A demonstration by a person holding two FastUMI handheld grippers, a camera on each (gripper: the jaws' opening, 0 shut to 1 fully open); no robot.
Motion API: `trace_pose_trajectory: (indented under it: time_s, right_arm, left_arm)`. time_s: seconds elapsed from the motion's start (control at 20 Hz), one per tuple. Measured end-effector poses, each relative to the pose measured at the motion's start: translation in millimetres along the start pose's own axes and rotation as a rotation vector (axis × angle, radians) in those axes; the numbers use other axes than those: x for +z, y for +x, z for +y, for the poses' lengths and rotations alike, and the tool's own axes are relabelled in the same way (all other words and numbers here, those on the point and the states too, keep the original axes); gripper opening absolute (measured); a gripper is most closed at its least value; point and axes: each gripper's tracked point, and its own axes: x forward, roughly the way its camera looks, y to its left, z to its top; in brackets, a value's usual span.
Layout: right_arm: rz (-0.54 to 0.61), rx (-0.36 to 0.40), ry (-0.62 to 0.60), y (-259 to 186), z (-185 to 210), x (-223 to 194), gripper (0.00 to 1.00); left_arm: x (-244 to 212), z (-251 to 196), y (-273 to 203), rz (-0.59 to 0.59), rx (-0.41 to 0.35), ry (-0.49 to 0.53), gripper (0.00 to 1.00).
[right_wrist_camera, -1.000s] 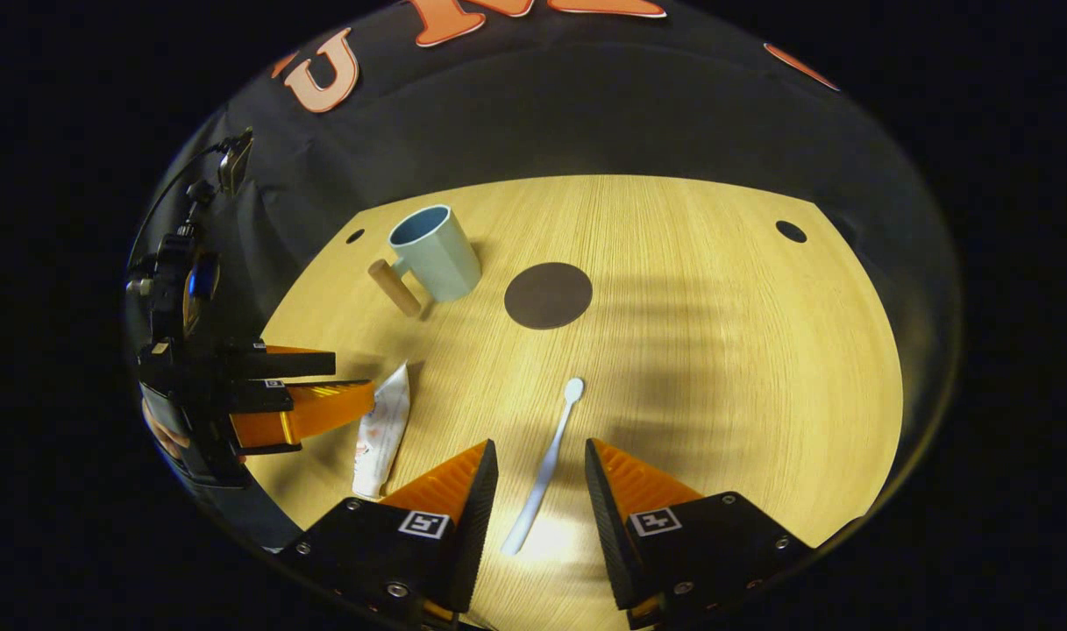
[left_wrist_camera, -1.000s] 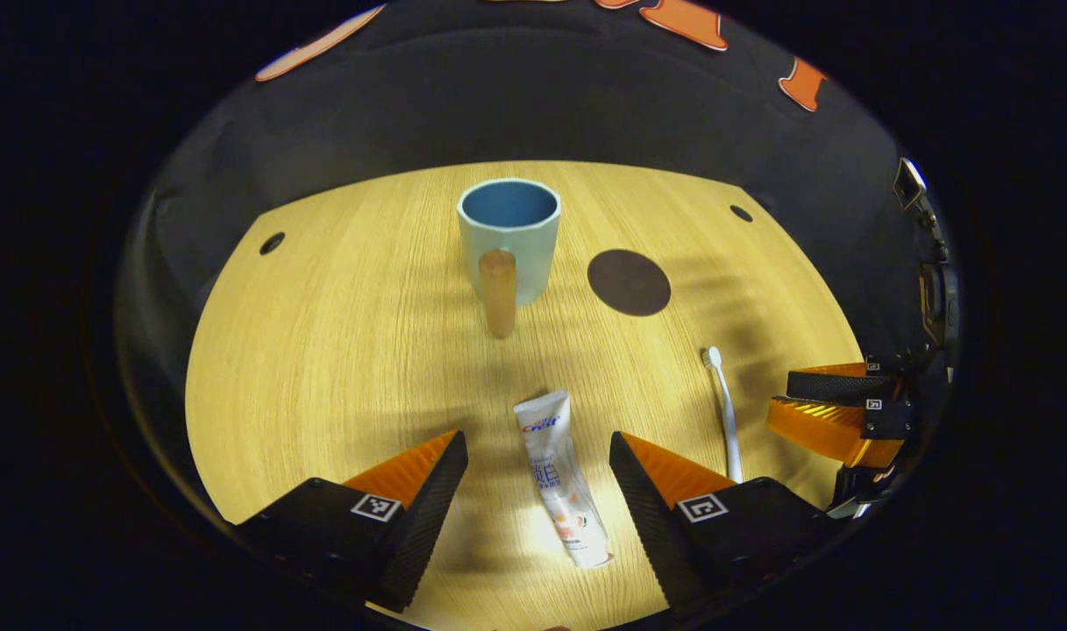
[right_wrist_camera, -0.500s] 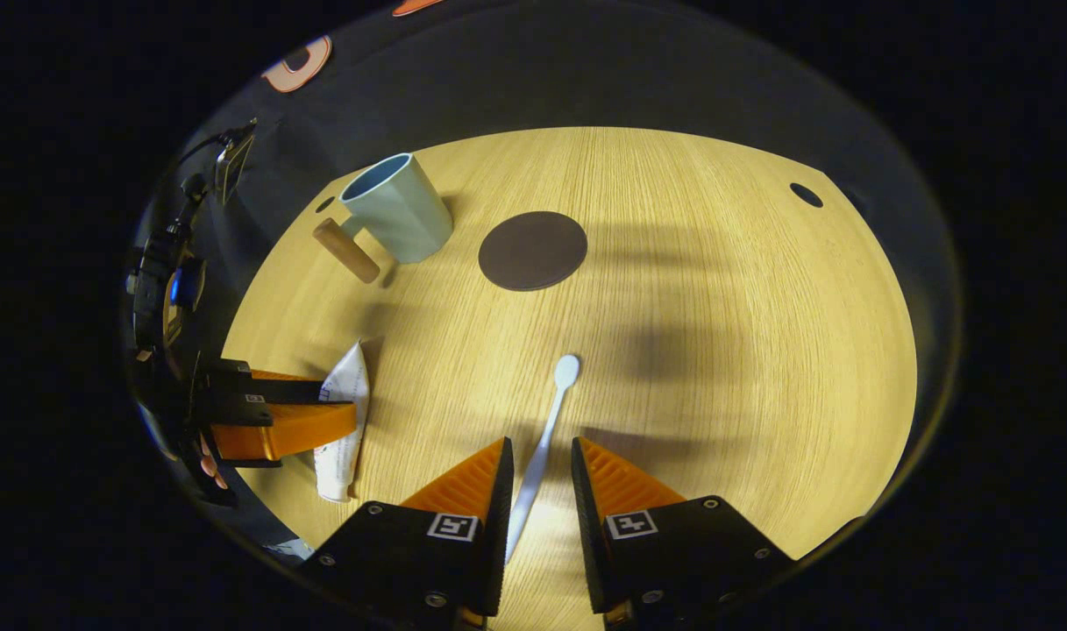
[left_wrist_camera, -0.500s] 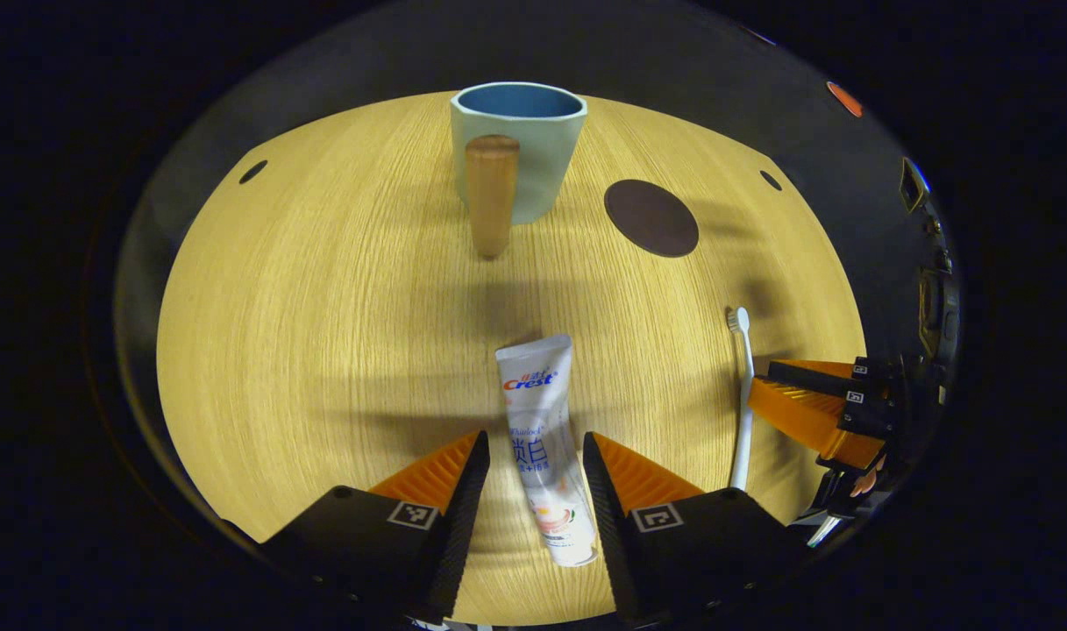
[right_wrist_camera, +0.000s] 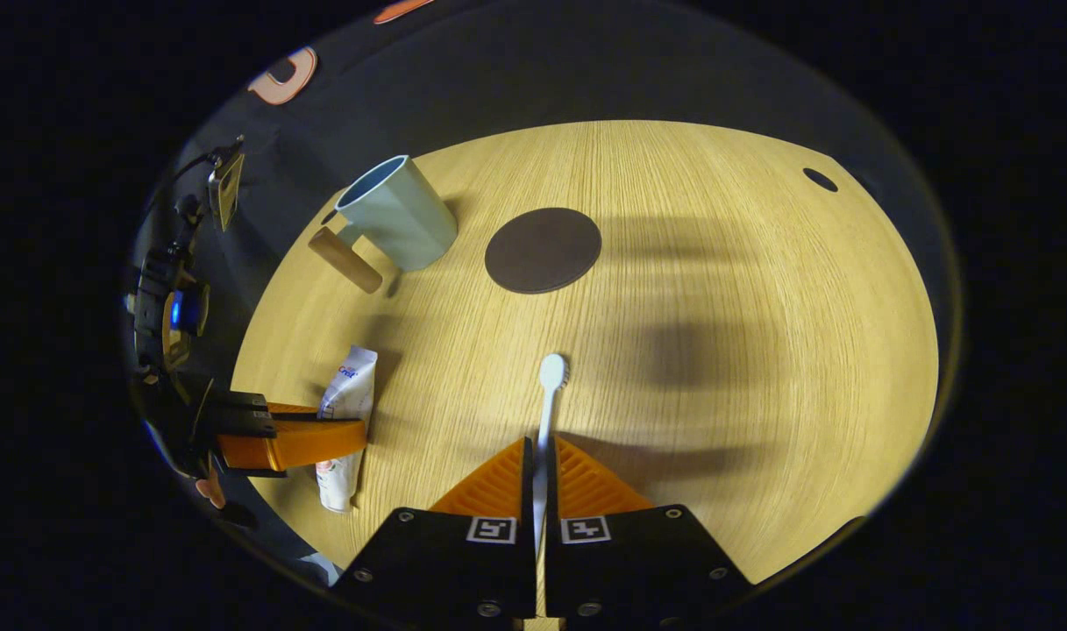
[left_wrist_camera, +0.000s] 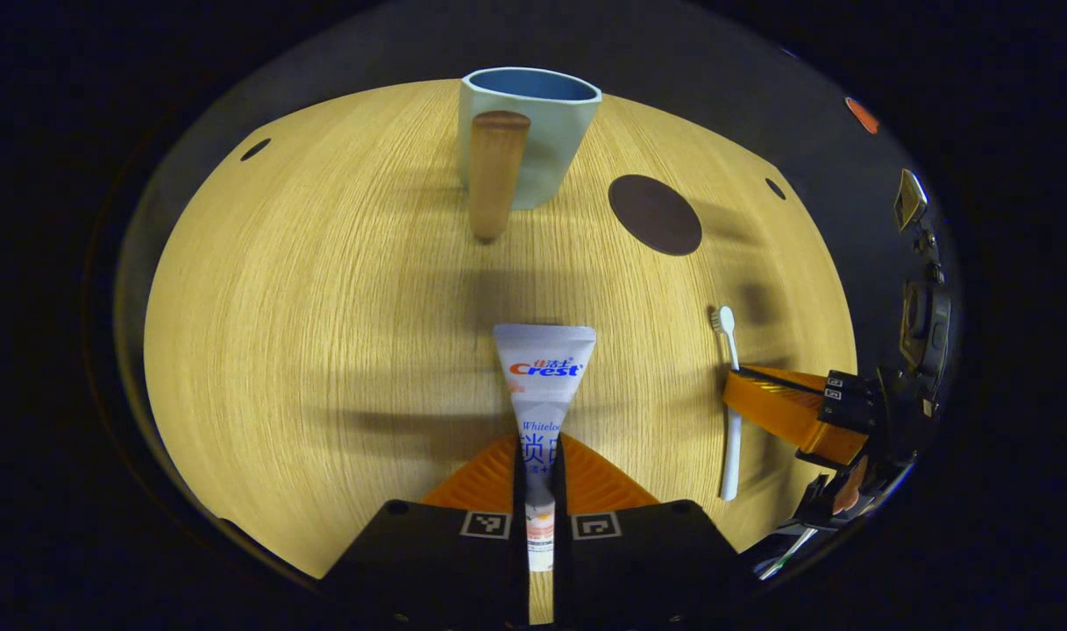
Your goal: Put the toothbrush and toothpaste on the desktop into the cup, then pick up the cup and place it on the coaster on the desktop.
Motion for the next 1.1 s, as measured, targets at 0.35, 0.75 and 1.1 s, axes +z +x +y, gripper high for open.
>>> trace_pose_trajectory:
  time_s: [0.35, 0.75, 1.1]
  right_arm:
    - [-0.179, 0.018, -0.006, -31.7, 4.0, 27.1, 0.04]
    - [-0.380, 0.054, -0.016, -64.5, 10.9, 50.6, 0.04]
    - [-0.499, 0.065, -0.060, -82.9, 19.5, 63.8, 0.04]
  left_arm:
    - [43.3, 7.6, -17.1, -0.264, 0.006, 0.074, 0.10]
    - [86.0, 30.3, -38.9, -0.561, 0.019, 0.077, 0.11]
    - [140.7, 29.2, -54.2, -0.828, 0.009, 0.146, 0.10]
